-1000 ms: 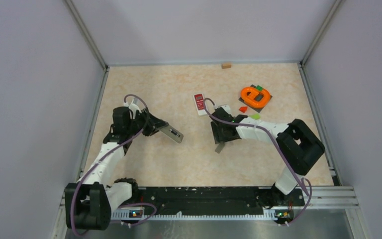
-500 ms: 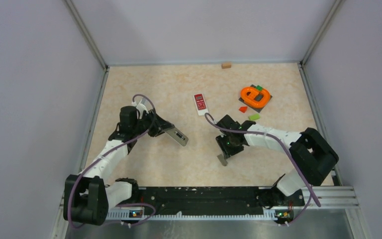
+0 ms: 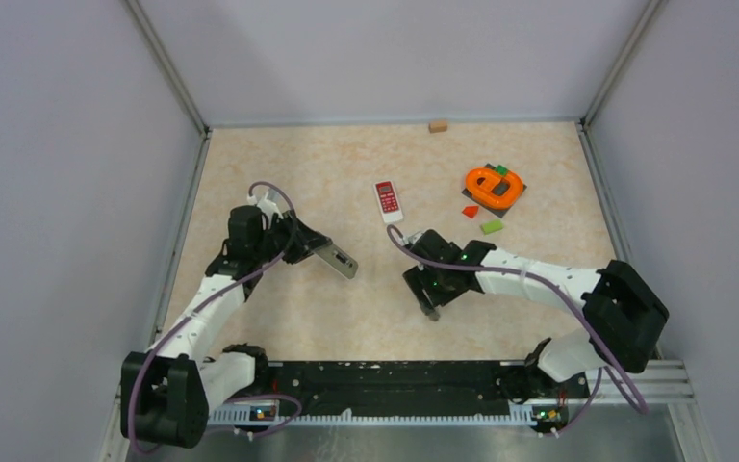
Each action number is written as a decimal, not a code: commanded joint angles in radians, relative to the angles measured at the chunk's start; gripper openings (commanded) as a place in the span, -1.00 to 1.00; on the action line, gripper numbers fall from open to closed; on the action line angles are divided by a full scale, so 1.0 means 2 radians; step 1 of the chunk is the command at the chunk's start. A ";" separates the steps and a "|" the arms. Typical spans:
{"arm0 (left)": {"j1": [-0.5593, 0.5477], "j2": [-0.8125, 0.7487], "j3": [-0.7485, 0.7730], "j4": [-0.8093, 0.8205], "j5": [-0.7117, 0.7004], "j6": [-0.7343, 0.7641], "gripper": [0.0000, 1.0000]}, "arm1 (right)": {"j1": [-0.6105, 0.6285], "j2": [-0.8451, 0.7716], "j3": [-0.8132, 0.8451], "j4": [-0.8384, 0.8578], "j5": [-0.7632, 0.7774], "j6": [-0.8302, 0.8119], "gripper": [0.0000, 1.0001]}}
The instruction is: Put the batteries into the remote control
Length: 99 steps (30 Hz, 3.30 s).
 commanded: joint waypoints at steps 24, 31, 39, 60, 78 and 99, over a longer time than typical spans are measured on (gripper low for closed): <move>-0.002 0.026 0.031 0.029 0.049 0.015 -1.00 | 0.031 0.089 0.028 -0.015 -0.011 0.022 -0.38; -0.015 0.060 0.034 0.049 0.080 0.031 -1.00 | 0.026 0.055 0.039 -0.013 0.044 0.005 -0.52; -0.083 0.147 0.050 0.153 0.148 0.035 -1.00 | 0.024 -0.075 0.030 0.044 -0.009 -0.101 -0.62; -0.121 0.228 0.061 0.349 0.197 -0.047 -1.00 | 0.049 -0.038 0.126 0.031 -0.013 -0.110 -0.60; -0.132 0.230 0.068 0.347 0.218 -0.061 -1.00 | 0.051 -0.005 0.142 0.051 -0.013 -0.121 -0.58; -0.134 0.222 0.065 0.361 0.185 -0.064 -1.00 | 0.051 0.014 0.150 0.000 -0.026 -0.100 -0.57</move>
